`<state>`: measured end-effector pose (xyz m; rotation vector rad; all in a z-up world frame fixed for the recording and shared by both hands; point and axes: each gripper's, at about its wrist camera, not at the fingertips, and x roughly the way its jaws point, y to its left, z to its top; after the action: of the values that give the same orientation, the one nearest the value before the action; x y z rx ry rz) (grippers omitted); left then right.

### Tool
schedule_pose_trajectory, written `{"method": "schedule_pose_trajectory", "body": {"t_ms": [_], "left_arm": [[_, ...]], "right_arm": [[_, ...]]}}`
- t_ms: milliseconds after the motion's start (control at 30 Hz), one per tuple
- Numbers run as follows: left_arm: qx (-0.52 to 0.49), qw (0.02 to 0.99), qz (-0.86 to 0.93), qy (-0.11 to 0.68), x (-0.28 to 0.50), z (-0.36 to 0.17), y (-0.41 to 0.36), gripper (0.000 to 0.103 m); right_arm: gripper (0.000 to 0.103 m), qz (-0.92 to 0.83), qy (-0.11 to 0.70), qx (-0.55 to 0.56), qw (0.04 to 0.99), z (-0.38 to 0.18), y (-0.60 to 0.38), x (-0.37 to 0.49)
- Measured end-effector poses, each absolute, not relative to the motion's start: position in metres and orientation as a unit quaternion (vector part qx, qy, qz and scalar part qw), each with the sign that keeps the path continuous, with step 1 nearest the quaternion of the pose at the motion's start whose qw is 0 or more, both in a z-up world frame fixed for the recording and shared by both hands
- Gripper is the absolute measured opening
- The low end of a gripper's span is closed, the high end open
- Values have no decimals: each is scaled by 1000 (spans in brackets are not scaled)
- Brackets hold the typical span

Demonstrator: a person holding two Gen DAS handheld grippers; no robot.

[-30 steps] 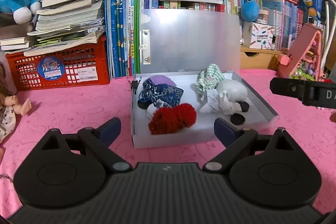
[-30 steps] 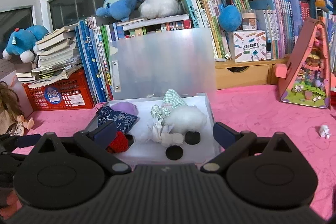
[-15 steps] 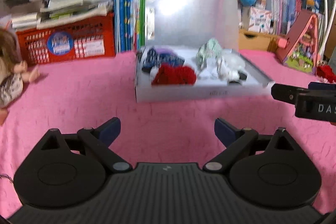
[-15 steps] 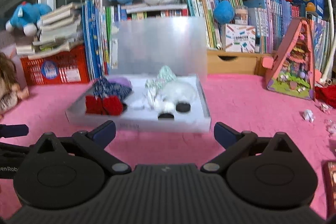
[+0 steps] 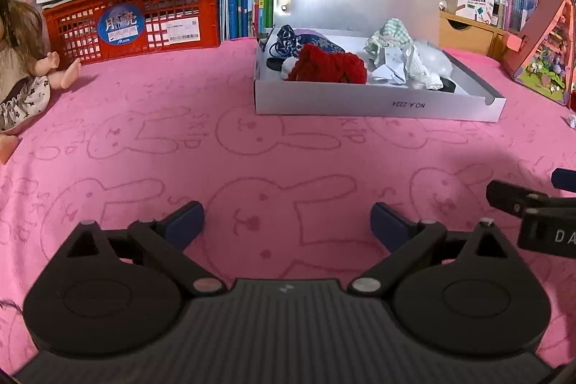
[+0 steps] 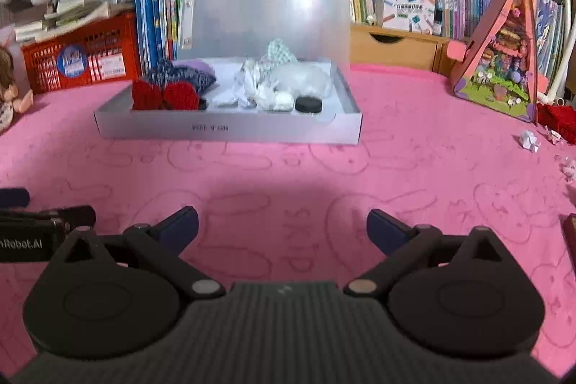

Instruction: Organize objects

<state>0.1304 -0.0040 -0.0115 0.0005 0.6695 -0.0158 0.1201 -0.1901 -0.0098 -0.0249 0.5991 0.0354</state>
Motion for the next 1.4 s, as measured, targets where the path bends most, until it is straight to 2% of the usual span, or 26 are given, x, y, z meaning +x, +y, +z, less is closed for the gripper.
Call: {"method": "schedule_pose_trajectory", "body": {"t_ms": [300,1400], "left_arm": [[7,942,-9,334,133,-12,-7,103],[8,942,-6,335,134,-12,-8,103]], "right_arm": [[103,27,335,-9,942,-17,-189,130],[103,27,336,-6,941,-17,-189,130]]}}
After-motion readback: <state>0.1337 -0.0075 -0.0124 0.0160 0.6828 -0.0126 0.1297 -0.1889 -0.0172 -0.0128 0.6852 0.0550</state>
